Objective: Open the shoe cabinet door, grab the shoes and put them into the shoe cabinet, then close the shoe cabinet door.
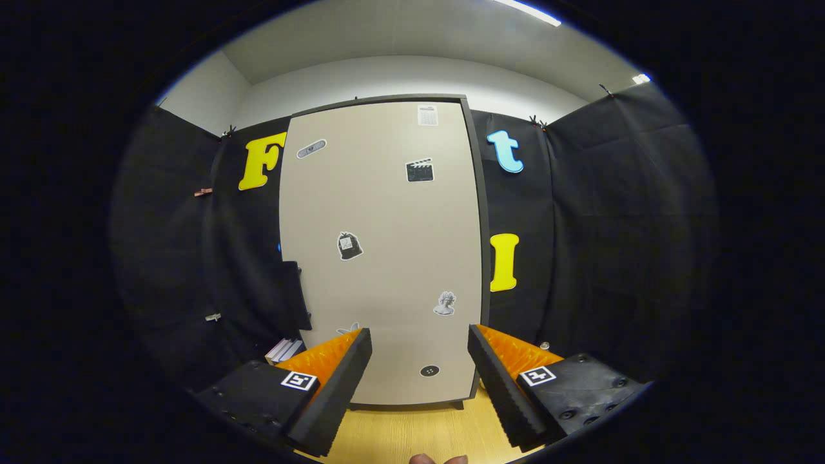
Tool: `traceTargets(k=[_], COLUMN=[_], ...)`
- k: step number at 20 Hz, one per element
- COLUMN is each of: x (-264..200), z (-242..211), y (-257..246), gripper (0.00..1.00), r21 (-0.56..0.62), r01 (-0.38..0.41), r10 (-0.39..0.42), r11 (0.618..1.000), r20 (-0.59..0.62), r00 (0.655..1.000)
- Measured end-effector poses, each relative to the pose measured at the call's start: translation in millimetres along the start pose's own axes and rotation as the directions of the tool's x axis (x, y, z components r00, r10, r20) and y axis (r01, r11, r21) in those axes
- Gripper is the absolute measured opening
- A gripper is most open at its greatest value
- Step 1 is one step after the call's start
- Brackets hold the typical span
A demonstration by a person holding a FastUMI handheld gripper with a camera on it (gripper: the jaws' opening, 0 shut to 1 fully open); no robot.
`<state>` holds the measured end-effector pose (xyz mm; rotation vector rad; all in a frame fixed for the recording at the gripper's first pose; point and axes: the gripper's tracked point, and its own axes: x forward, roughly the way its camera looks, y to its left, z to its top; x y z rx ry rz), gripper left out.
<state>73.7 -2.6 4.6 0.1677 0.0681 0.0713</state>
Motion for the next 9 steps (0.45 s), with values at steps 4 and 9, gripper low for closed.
traceTargets(k=[4,9], x=[0.4,-0.5], z=[1.3,0.5], y=[0.8,2.3], gripper=[0.98,0.98], r21=[0.003,0.002], r01=[0.0,-0.001], r10=[0.0,0.001], r11=[1.0,1.0], r20=[0.003,0.003], r00=[1.0,1.0])
